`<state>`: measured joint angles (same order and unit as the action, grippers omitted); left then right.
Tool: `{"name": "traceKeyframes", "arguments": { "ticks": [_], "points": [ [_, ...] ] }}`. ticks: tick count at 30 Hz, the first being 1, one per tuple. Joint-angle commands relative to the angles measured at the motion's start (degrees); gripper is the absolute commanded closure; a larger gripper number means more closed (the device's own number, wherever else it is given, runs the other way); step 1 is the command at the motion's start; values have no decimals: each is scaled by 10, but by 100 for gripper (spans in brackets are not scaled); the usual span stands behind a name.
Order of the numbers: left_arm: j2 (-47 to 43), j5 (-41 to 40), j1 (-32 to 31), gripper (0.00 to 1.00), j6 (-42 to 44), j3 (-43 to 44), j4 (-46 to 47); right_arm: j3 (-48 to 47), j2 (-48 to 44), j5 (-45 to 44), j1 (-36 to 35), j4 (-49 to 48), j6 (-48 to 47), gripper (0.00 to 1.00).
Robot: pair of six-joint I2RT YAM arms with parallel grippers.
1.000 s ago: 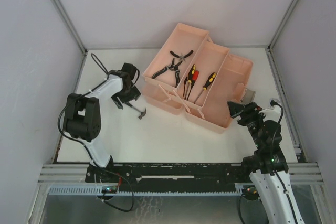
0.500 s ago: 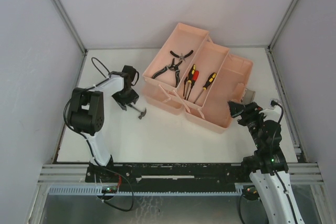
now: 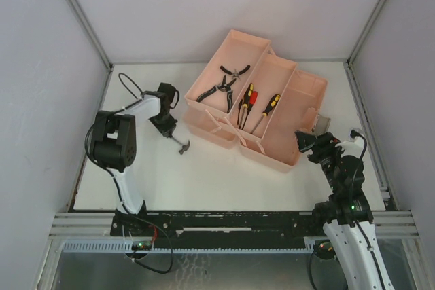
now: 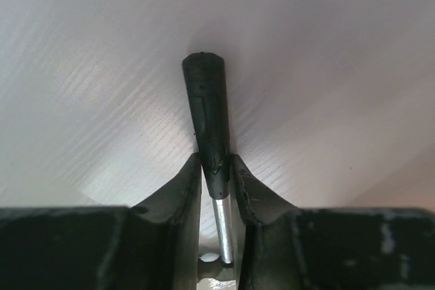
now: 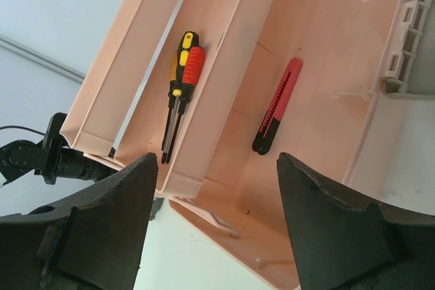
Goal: Pack the tool kit
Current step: Pick up the hammer at the center of the board.
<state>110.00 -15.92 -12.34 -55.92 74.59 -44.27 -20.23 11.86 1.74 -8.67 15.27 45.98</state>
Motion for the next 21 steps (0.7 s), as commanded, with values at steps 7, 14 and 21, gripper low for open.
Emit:
{"name": "traceKeyframes", "arguments": {
  "ticks": [7, 14, 21],
  "points": [
    [-77, 28, -7, 92, 7, -146, 78, -27, 3, 4, 1, -2, 0, 29],
    [-163, 22, -82, 100, 17, -274, 150, -27, 5, 94, 1, -49, -28, 29],
    [-215, 27, -118, 100, -1, -374, 216, -27, 22, 177, 1, -91, -40, 29]
  ]
}}
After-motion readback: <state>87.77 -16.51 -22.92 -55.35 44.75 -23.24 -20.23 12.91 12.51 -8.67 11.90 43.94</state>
